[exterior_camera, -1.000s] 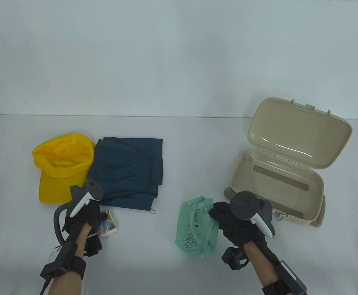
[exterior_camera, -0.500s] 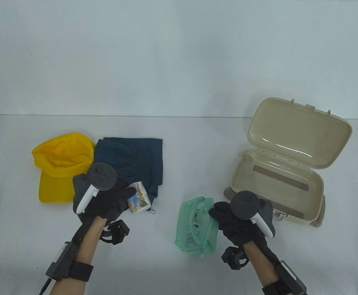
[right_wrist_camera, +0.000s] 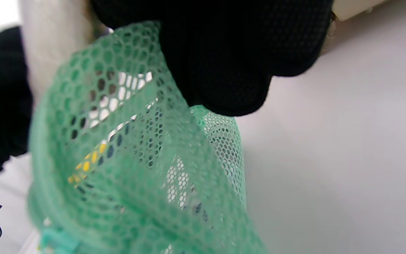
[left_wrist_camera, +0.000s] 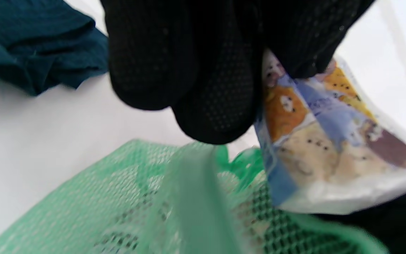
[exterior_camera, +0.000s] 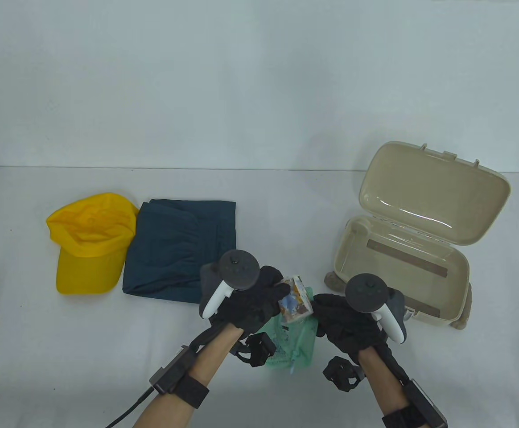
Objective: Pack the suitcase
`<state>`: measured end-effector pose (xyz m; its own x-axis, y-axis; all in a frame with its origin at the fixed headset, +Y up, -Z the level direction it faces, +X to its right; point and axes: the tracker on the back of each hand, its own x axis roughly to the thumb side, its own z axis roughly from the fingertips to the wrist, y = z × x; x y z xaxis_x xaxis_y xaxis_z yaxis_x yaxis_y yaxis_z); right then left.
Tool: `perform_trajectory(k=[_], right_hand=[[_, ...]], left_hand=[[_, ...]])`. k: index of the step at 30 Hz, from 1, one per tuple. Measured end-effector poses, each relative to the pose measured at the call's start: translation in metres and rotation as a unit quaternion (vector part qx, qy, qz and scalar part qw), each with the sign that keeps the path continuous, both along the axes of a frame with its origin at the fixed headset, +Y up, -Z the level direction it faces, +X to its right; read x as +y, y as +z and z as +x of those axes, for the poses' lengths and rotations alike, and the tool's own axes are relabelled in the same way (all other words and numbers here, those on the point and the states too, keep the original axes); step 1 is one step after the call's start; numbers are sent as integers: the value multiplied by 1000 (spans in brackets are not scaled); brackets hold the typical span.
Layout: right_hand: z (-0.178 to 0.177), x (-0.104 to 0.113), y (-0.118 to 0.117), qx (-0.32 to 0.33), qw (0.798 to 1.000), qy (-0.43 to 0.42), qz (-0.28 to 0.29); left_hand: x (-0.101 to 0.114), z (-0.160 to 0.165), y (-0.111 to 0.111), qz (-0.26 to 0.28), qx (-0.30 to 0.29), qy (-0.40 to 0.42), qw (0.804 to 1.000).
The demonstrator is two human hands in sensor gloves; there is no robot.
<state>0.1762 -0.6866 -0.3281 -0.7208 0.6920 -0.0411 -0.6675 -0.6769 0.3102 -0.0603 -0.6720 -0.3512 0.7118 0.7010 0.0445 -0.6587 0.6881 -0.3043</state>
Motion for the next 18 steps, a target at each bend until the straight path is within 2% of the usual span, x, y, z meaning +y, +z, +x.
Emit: perform_trajectory(k=[4,8,15,18], right_hand=[[4,-1,-2,-11,1000,-3,-2],[3,1,-2,-15,1000,8,9],[0,5,1,-18,998,52,41],[-1,6,1,-19,997,63,49]], left_hand=[[-9,0,-3,-2,-16,-47,999],[-5,12,0,30,-49,-124,991],[4,51,6,75,-99,-247,961],[3,68,9,85,-126,-309,939]])
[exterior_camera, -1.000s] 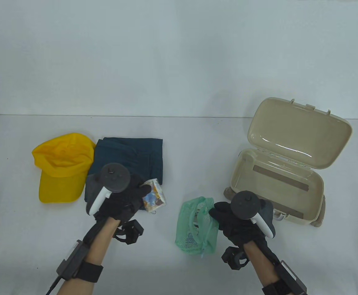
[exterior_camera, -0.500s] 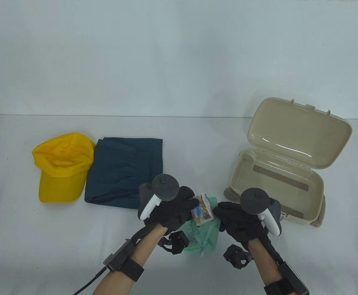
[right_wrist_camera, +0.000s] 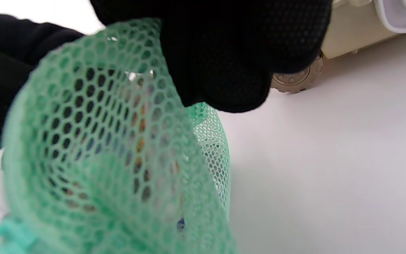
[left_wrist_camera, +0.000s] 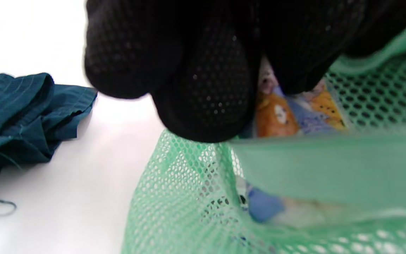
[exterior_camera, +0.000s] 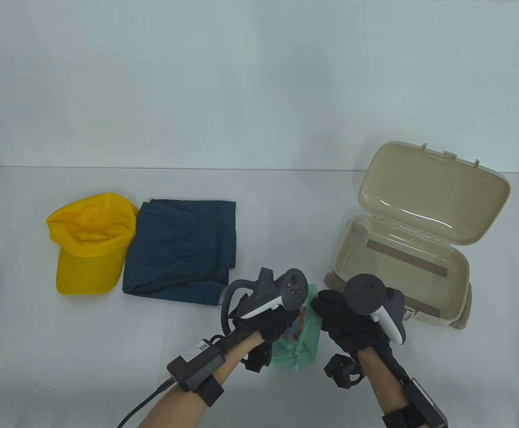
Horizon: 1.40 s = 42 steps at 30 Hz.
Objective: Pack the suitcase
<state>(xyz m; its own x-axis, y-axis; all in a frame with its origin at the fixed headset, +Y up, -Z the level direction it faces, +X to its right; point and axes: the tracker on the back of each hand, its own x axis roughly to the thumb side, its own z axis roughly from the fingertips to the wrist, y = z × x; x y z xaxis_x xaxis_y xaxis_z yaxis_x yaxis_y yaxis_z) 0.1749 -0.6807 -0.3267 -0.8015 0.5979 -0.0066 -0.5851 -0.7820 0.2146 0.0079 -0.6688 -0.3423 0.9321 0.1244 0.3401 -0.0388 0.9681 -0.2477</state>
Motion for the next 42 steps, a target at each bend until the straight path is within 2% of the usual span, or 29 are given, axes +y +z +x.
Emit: perform_trajectory(k=[4,10,16,19,21,22,26,28,31,33,34,36,38,42], right_hand=[[-1,0,0,0,1000,8,5],[-2,0,0,1,1000,9,10],[-3,0,0,6,1000,8,12],[-3,0,0,10,1000,6,12],[-3,0,0,11,1000,7,11],[-3,0,0,11,1000,6,10],[-1,0,-1,7,1000,4,9],[1,0,-1,3,1000,-1,7],[5,-2,-4,-4,1000,-27,-8],[9,-4,-5,-15,999,-46,-18],[10,-4,-6,-19,998,-54,-22],[12,-6,-7,-28,997,-69,-31],[13,-7,-8,-34,996,-79,-36],[14,-7,-7,-45,995,-86,-37]], left_hand=[[-2,14,0,-1,-22,-52,998],[-9,28,-4,-31,-33,-149,988],[-12,32,-14,-65,-25,-188,980],[-14,29,-17,-90,-22,-163,982],[-16,24,-18,-107,-14,-101,989],[-17,21,-19,-134,-13,-70,988],[-18,10,-23,-190,-23,-14,981],[-12,1,-23,-215,-33,47,975],[3,-16,-18,-221,-43,144,964],[16,-29,-5,-163,-40,188,968],[20,-32,3,-133,-40,184,973],[26,-34,26,-44,-55,131,989],[25,-30,47,25,-74,68,995],[7,-15,79,147,-84,-43,985]])
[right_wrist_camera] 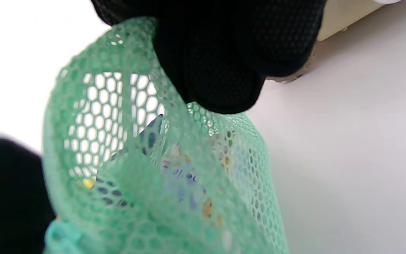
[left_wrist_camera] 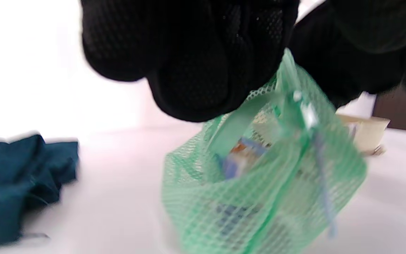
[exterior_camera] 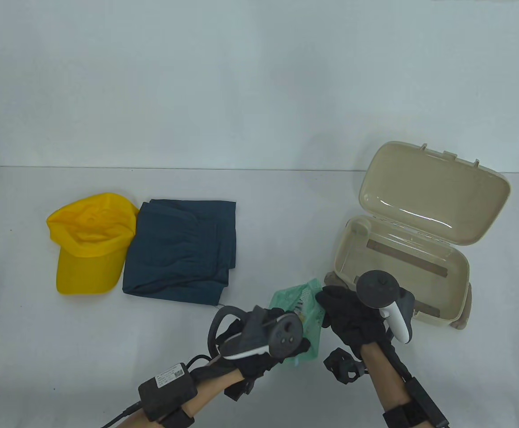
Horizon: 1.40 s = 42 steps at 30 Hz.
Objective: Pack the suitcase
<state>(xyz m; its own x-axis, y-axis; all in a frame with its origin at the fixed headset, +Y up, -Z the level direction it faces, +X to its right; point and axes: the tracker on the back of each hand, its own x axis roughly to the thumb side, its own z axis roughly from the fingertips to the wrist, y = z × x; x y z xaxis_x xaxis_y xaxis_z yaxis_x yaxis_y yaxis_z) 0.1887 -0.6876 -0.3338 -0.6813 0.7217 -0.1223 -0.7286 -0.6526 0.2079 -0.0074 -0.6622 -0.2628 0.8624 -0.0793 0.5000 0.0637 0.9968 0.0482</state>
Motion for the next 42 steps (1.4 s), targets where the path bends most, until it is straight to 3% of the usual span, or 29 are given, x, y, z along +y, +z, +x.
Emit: perform_trajectory(k=[4,6,12,21,25,27,33,38,42], right_hand=[[-1,0,1,-5,1000,-1,1],[-1,-1,1,-6,1000,-3,0],[-1,0,1,-4,1000,-4,0],[-1,10,5,28,999,4,40],[-11,41,26,55,980,91,166],[-20,50,36,92,968,128,197],[-48,37,45,174,941,235,173],[-63,20,47,178,923,289,183],[-71,14,50,161,914,305,214]], left_hand=[[-18,15,2,56,12,-60,997],[-25,21,-3,57,18,-81,995],[-35,22,-17,-17,33,-49,998],[-15,-2,-29,-126,25,31,991],[-4,-20,-43,-182,35,95,978],[-1,-26,-48,-193,41,121,973],[1,-34,-60,-246,41,180,951],[2,-35,-62,-278,17,200,939],[3,-36,-60,-279,0,179,943]])
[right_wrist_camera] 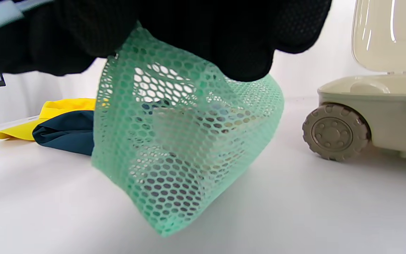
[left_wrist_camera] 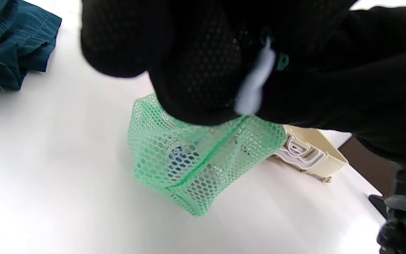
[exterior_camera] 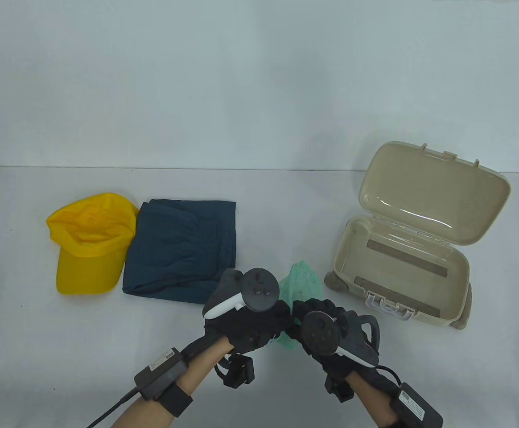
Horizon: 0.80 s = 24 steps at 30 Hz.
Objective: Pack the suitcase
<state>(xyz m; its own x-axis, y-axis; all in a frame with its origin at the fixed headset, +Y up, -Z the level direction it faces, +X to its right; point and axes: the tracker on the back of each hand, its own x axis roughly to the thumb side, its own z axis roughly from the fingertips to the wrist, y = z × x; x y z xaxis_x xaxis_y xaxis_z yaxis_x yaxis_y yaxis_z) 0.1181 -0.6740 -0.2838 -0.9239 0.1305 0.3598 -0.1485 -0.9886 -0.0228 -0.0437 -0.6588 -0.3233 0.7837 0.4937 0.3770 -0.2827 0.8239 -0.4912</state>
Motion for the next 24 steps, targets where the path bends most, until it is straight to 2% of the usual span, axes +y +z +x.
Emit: perform_trajectory(k=[2,6,11,18,24], right_hand=[[-4,1,2,-2,1000,-3,23],[-5,6,6,-10,998,-9,58],[-3,9,8,-15,997,-22,69],[1,12,8,-22,996,-56,70],[0,9,6,-23,997,-43,60]], left_hand=[[3,-1,2,10,-2,-9,1000],[17,-2,5,80,11,-57,995],[33,-10,-5,179,58,-122,975],[32,-17,-32,208,118,-143,960],[19,-12,-59,213,152,-172,950]])
